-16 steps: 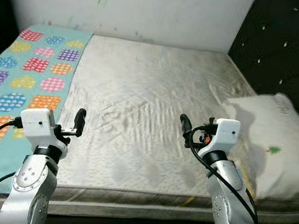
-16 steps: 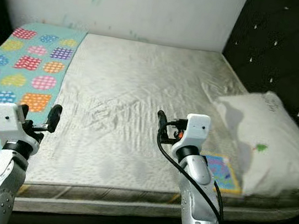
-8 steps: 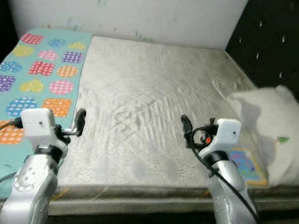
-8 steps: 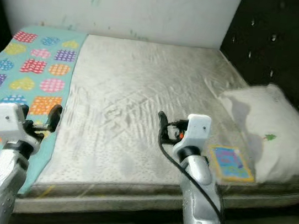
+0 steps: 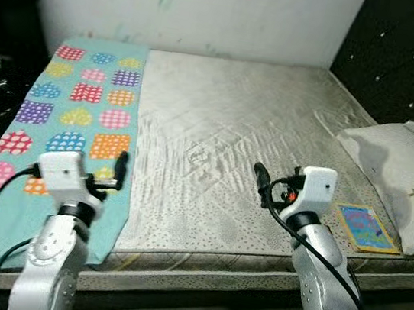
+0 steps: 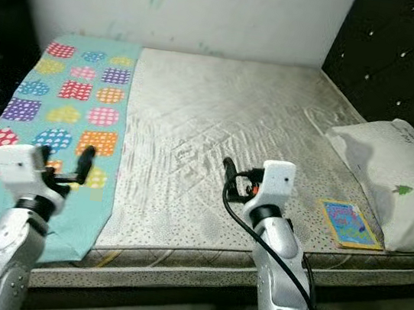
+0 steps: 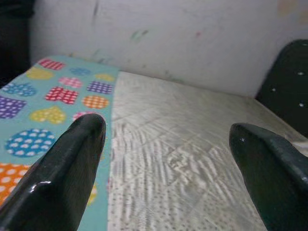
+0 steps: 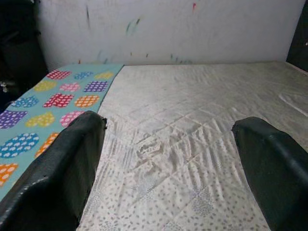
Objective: Clean up the room
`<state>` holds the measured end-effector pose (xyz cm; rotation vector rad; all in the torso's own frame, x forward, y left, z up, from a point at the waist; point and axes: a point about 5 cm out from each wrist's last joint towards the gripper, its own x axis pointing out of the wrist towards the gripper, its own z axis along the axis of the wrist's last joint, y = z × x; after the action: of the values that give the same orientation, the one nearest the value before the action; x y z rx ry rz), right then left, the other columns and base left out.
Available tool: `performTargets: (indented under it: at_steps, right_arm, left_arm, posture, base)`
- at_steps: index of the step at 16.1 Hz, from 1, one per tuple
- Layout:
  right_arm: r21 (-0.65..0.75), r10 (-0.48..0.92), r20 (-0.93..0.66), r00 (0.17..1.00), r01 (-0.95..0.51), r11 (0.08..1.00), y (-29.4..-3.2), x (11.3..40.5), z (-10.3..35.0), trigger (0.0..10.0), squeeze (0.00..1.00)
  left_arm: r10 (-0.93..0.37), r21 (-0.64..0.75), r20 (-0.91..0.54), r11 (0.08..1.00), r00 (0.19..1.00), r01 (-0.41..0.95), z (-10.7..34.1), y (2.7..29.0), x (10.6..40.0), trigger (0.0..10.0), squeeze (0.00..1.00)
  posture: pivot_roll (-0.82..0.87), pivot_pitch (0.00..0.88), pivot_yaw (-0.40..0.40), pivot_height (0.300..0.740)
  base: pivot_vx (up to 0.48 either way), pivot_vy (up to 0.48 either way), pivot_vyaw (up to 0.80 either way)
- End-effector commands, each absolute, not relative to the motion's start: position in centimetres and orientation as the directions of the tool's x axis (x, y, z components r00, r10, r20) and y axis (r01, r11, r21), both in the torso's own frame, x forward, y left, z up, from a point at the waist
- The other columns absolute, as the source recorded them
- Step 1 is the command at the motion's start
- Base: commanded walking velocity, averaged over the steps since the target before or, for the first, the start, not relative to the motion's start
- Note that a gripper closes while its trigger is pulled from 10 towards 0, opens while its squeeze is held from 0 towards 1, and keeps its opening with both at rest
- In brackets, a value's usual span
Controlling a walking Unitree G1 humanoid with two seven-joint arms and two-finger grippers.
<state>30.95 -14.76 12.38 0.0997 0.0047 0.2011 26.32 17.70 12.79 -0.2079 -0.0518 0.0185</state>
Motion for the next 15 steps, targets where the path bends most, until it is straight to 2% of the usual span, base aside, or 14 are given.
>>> performTargets:
  at_steps: [1,15]
  right_arm:
    - [0.094,0.193,0.016,0.981,-0.194,0.977,-15.11,30.99,12.79,10.0,0.0]
    - [0.087,0.202,0.01,0.979,-0.202,0.976,-15.0,30.94,12.57,10.0,0.0]
  left_arm:
    - [0.015,-0.208,0.068,0.978,0.998,0.0,13.18,17.61,26.24,10.0,0.0]
    - [0.006,-0.201,0.063,0.979,0.998,0.007,13.08,17.59,26.2,10.0,0.0]
  posture:
    - [-0.03,0.0,-0.027,0.74]
    - [-0.02,0.0,-0.029,0.74]
  base:
    - [0.322,0.0,0.0]
    - [0.346,0.0,0.0]
